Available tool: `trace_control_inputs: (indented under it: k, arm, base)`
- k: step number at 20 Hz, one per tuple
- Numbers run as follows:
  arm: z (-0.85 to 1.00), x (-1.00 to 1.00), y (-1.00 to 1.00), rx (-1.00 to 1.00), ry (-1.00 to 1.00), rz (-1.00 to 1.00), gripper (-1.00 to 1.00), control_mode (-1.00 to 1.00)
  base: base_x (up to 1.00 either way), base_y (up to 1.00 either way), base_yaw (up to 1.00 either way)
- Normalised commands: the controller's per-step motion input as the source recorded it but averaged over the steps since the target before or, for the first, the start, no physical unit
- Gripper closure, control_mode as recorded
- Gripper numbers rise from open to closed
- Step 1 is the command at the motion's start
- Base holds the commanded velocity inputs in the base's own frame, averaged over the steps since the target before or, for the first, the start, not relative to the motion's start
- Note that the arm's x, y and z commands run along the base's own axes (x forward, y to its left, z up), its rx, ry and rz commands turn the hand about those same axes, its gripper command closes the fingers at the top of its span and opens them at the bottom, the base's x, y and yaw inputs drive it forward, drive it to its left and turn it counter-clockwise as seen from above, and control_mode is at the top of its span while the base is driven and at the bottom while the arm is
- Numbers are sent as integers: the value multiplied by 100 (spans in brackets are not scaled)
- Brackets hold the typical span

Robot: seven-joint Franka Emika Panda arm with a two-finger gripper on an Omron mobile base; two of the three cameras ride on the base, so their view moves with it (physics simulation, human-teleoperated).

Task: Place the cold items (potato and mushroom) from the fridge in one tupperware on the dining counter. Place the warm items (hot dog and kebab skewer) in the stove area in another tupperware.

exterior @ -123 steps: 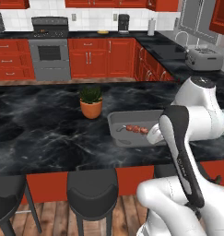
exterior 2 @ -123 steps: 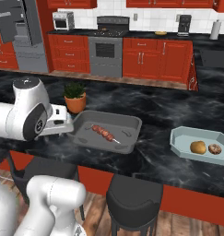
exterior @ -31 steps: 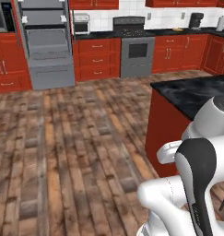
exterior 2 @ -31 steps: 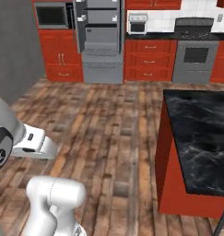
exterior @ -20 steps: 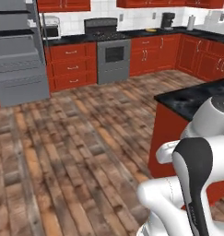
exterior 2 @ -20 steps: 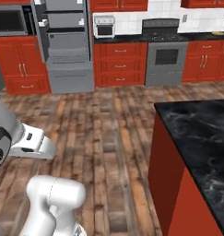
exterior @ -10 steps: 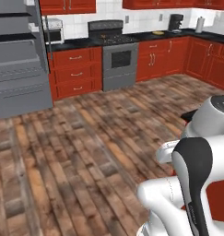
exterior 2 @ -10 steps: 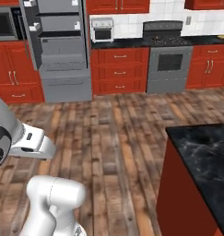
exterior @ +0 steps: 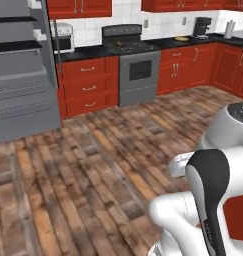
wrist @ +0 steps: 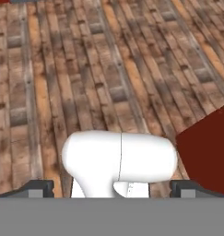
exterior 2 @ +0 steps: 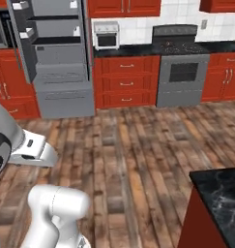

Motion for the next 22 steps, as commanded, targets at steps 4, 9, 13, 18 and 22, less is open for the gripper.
trace_control_inputs:
  k: [4,9,13,18,22]
  arm:
    - [0,0,0,0,0,0,-100,100]
    - [0,0,0,0,0,0,-100,100]
    - [0,0,0,0,0,0,-100,100]
    - [0,0,0,0,0,0,-100,100]
    - [0,0,0,0,0,0,-100,100]
  base:
    - [100,-32,5]
    - [100,-44,12]
    - [100,-53,12]
    - [100,-30,5]
    - [100,-28,1]
